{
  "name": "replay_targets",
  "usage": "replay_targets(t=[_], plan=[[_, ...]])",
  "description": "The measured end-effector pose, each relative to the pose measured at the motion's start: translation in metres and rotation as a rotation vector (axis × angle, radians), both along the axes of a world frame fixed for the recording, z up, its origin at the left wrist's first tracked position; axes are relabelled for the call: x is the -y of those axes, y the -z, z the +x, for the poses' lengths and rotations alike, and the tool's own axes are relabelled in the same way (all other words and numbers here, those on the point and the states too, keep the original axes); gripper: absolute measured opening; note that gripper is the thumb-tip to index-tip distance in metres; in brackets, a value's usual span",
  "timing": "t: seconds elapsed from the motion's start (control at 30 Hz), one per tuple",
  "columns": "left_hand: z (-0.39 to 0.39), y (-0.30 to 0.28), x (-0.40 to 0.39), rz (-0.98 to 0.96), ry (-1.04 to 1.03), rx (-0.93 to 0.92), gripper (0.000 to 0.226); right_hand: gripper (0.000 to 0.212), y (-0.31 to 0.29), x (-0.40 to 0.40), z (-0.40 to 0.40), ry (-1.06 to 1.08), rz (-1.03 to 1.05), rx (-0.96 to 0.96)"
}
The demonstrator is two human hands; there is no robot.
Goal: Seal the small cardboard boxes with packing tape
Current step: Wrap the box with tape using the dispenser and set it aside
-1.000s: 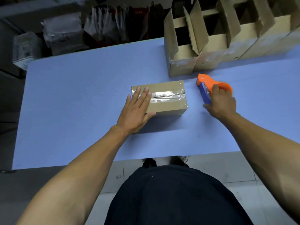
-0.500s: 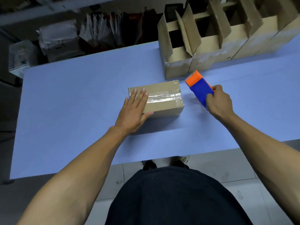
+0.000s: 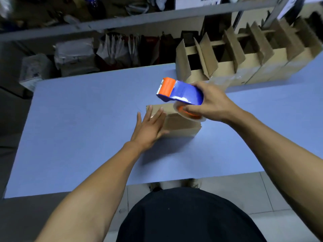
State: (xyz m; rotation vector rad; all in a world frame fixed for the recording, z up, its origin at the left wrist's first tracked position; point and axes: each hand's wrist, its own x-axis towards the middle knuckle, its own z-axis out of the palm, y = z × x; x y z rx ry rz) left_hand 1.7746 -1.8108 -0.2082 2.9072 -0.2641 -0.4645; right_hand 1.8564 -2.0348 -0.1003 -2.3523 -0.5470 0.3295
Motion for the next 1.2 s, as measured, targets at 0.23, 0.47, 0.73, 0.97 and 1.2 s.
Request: replay_targets(t=[0.23, 0.47, 0.73, 0.97, 1.2], plan=[[-0.005, 0.007, -0.012, -0.089, -0.061, 0.12, 0.08, 0.055, 0.019, -0.023, -0.003, -0.184, -0.211, 0.131], [-0.012, -0.002, -0.015, -0.662, -0.3, 0.117, 0.066, 0.065, 0.017, -0.034, 0.002, -0.293, -0.314, 0.181], [0.005, -0.047, -0.015, -1.223, -1.156, 0.042, 0.015, 0.048, 0.03, -0.017, -0.002, -0.242, -0.129, 0.199], [0.015, -0.058, -0.006, -1.387, -1.06, -0.424, 0.033, 0.05, 0.037, -0.012, -0.004, -0.257, -0.121, 0.232], [0.02, -0.059, -0.004, -1.579, -1.166, -0.499, 0.018, 0.053, 0.038, -0.01, -0.006, -0.244, -0.133, 0.243]])
